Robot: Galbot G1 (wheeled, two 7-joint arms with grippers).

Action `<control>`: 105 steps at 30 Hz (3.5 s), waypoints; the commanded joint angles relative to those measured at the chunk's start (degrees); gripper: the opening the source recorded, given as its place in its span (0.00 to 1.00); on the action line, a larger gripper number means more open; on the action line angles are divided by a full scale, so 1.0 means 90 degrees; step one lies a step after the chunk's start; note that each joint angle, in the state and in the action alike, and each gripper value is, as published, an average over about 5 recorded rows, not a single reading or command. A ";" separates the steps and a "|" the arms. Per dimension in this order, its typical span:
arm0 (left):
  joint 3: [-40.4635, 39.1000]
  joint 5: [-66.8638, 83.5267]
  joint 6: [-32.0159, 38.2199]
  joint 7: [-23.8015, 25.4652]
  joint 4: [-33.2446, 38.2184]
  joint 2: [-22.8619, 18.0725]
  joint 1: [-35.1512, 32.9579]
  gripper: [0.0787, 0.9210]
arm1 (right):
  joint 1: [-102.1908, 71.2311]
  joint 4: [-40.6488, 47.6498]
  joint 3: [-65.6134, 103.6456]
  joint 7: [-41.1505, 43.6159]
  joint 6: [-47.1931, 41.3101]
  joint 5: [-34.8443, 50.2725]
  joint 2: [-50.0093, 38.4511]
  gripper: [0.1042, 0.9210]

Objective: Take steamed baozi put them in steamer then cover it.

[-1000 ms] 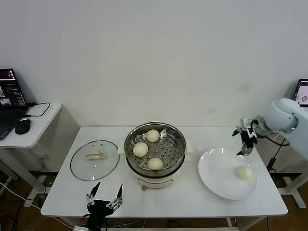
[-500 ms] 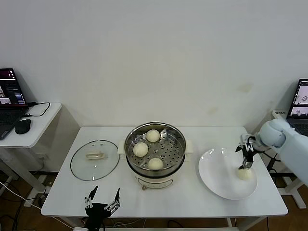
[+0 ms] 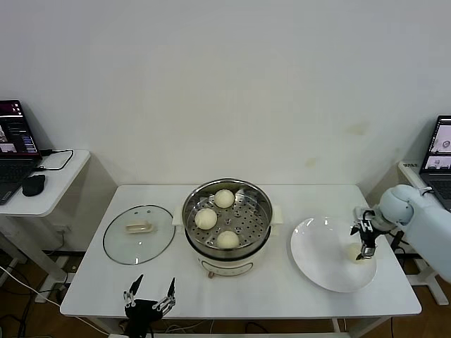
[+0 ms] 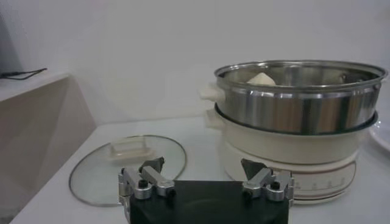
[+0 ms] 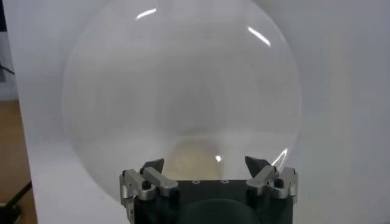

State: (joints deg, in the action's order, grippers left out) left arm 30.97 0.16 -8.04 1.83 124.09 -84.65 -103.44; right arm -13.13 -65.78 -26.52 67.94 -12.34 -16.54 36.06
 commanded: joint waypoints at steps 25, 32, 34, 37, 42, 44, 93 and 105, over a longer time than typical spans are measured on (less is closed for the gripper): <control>0.0005 -0.0024 0.0004 -0.0008 0.0003 -0.0043 -0.0015 0.88 | -0.0316 0.0430 0.0235 -0.0251 0.0020 -0.0160 0.0214 0.87; -0.0020 -0.0048 0.0007 -0.0016 0.0014 -0.0066 -0.0023 0.88 | -0.0274 0.0285 0.0249 -0.0222 -0.0114 -0.0083 0.0106 0.69; -0.0045 -0.0088 0.0005 -0.0018 0.0009 -0.0078 -0.0025 0.88 | -0.0211 0.0201 0.0231 -0.0213 -0.0177 -0.0019 0.0053 0.67; -0.0084 -0.0164 0.0001 -0.0020 0.0033 -0.0106 -0.0052 0.88 | -0.0015 0.0051 0.0105 -0.0175 -0.0296 0.0159 -0.0037 0.65; -0.0136 -0.0197 0.0007 -0.0036 0.0065 -0.0153 -0.0055 0.88 | 0.0733 -0.0320 -0.0582 -0.0109 -0.0594 0.0821 -0.0158 0.65; -0.0150 -0.0210 0.0013 -0.0041 0.0076 -0.0147 -0.0038 0.88 | 0.1055 -0.0506 -0.0862 -0.0087 -0.0743 0.1141 -0.0166 0.65; 0.0225 -0.0148 0.0164 -0.0161 0.0498 -0.0103 0.0099 0.88 | 0.4111 0.0018 -0.3998 0.0231 -0.2513 0.3911 0.3460 0.65; 0.0231 -0.0077 0.0165 -0.0147 0.0347 -0.0068 0.0203 0.88 | 0.3702 0.0722 -0.3925 -0.0017 -0.2347 0.3121 0.3690 0.65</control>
State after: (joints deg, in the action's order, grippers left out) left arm 33.16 -0.58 -6.58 0.45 127.93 -85.35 -101.99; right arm 22.17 -64.13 -61.44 69.10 -33.73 15.33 66.05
